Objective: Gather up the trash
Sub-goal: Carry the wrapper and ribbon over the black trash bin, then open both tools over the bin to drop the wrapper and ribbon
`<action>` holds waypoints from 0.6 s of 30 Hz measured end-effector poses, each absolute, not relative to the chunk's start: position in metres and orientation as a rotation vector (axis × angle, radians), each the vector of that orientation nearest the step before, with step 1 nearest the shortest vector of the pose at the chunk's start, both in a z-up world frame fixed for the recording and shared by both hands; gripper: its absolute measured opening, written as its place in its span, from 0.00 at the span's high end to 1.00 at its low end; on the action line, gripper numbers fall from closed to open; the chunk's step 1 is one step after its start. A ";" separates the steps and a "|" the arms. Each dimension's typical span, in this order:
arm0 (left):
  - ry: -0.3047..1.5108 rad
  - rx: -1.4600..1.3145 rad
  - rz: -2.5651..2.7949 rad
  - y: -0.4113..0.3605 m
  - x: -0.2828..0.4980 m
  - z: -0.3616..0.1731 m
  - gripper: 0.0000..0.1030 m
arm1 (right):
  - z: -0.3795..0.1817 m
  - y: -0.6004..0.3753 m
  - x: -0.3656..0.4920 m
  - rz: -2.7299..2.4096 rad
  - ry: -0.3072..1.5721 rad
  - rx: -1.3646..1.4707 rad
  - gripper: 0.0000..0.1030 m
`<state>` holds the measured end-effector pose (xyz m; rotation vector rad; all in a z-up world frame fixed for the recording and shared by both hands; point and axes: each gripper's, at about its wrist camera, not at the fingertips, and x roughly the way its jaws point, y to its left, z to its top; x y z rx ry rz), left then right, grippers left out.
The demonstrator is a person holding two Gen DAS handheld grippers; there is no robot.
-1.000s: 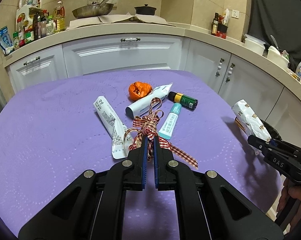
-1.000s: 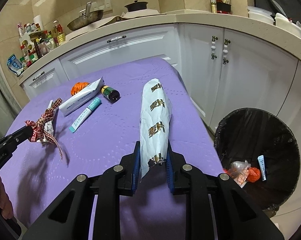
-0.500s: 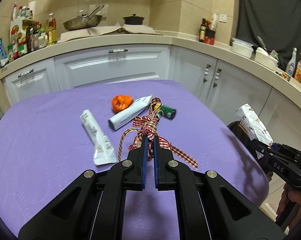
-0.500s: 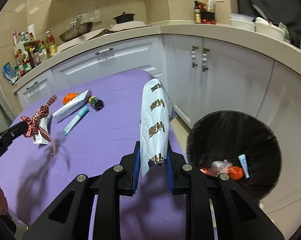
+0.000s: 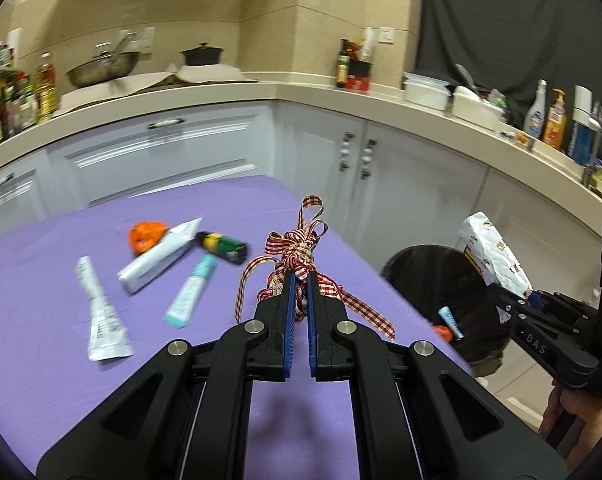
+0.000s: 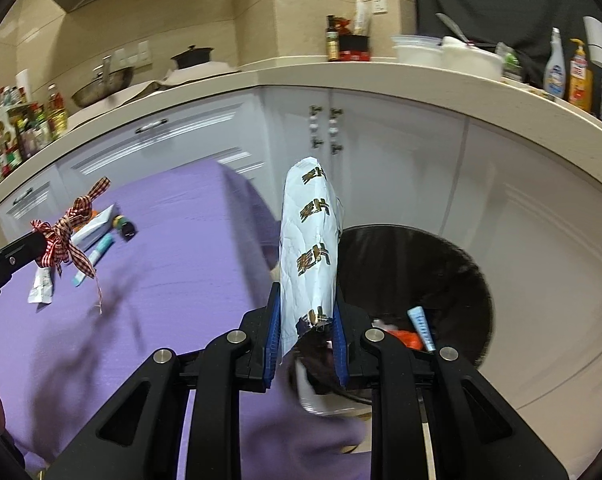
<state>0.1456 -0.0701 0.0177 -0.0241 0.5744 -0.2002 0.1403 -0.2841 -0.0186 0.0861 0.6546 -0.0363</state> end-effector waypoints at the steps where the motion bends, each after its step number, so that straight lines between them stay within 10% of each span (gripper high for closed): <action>1: 0.571 -0.020 -0.214 -0.078 0.147 0.018 0.95 | -0.018 -0.288 0.140 -0.047 0.652 0.087 0.78; 18: 0.561 0.080 -0.386 -0.187 0.178 0.002 0.95 | -0.031 -0.347 0.142 -0.188 0.643 0.136 0.78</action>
